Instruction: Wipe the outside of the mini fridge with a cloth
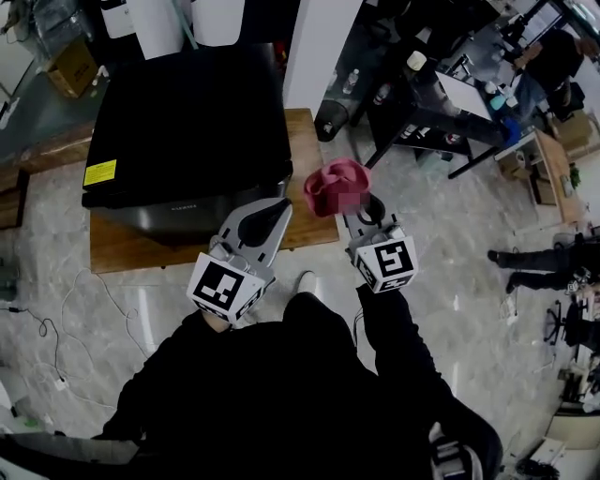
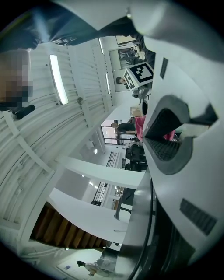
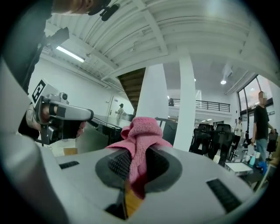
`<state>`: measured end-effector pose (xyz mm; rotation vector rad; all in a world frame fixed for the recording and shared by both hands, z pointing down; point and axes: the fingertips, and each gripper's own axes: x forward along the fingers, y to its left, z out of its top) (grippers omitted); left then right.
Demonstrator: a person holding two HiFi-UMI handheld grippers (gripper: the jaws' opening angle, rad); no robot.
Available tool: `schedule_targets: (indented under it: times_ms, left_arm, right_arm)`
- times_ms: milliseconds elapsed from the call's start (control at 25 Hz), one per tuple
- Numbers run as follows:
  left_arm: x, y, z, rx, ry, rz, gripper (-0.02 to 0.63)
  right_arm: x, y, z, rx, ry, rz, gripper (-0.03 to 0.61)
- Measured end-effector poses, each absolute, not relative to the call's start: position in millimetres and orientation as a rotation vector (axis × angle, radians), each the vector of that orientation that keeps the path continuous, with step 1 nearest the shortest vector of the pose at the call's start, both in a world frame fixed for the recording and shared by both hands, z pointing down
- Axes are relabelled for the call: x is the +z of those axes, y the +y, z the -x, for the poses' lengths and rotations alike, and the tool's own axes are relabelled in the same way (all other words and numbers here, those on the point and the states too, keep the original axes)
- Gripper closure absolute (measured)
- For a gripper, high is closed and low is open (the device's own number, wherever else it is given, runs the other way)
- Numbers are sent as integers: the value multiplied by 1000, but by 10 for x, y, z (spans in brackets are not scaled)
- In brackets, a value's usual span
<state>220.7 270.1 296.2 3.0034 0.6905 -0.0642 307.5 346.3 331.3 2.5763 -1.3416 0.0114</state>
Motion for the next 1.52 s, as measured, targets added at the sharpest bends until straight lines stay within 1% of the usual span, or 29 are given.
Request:
schedule_targets:
  times_ms: [200,440,760,960,1160,1520]
  left_arm:
    - [3083,2981,-2377,-43,629,-3017,609]
    - [3145,3129,-2674,-75,439,-3049,609]
    - [3198,3283,-2866,-82,284,-3073,609]
    - [3401,3241,-2971,25,170,-3116,609]
    - [3465,3250,-3300,41,105,-3129,609]
    - [3614,3208,-3738,93,-39,-3120,609]
  right_arm:
    - [3409,3445,-3211,-33,-1487,-2588,523]
    - [3450,3217,-3329,-94,-1770,-2494,523]
    - [3724,2946,-3385,-36,-2064,-2407,523]
    - [3820,2775,-3424,-48,-2156,-2363,523]
    - [3943,2621,-3819,21,-2226,-2334,523]
    - [4094,2261,-4442,28,-2285,-2297,525]
